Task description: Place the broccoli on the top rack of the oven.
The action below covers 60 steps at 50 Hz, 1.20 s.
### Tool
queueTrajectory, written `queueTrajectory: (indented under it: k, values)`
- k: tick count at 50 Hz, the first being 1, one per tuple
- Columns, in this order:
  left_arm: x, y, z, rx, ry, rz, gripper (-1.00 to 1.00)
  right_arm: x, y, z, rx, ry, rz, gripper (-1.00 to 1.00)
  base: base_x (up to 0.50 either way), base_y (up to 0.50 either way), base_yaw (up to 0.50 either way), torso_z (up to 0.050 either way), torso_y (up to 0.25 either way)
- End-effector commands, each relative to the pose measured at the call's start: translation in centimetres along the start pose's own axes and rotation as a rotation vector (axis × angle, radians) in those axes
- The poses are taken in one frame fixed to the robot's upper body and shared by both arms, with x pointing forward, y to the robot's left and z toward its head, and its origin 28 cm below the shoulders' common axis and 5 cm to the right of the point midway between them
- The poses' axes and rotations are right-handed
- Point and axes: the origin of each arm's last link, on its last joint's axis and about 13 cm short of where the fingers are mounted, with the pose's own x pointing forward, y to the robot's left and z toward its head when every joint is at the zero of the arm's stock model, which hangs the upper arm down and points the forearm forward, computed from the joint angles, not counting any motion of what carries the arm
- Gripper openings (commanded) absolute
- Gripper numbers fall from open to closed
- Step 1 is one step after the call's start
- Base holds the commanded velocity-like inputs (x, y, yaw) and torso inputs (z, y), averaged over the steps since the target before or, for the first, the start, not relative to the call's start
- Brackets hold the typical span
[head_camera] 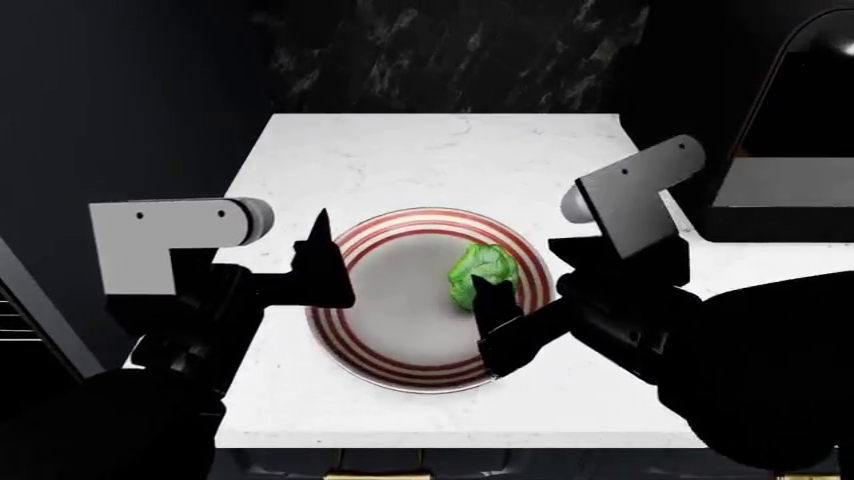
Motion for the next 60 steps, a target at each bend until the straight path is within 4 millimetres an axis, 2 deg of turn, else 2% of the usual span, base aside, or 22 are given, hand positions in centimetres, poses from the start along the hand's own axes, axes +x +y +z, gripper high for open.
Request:
queueTrajectory:
  k: [1, 7, 21, 30, 34, 60]
  values:
    - [0.3, -0.1, -0.1, 0.007, 0.002, -0.005, 1.00, 1.5, -1.0, 1.3, -0.044, 0.048, -0.052, 1.00, 0.00, 0.00, 0.00, 0.000, 0.000]
    - [0.2, -0.2, -0.1, 0.012, 0.004, -0.003, 1.00, 1.8, -1.3, 1.6, -0.065, 0.054, -0.057, 1.00, 0.00, 0.00, 0.00, 0.000, 0.000]
    - [0.4, -0.2, -0.3, 0.019, 0.009, -0.005, 1.00, 4.1, -1.6, 1.0, -0.079, 0.082, -0.005, 1.00, 0.00, 0.00, 0.00, 0.000, 0.000]
    - [0.6, -0.2, -0.5, 0.023, 0.011, -0.006, 1.00, 4.3, -1.5, 0.9, -0.097, 0.107, 0.032, 1.00, 0.00, 0.00, 0.00, 0.000, 0.000]
    - [0.6, -0.1, -0.5, 0.019, 0.013, -0.006, 1.00, 4.8, -1.5, 0.2, -0.088, 0.132, 0.036, 1.00, 0.00, 0.00, 0.00, 0.000, 0.000]
    - [1.0, 0.0, -0.8, 0.023, 0.018, 0.001, 1.00, 7.0, -2.1, -0.7, -0.067, 0.155, 0.046, 1.00, 0.00, 0.00, 0.00, 0.000, 0.000]
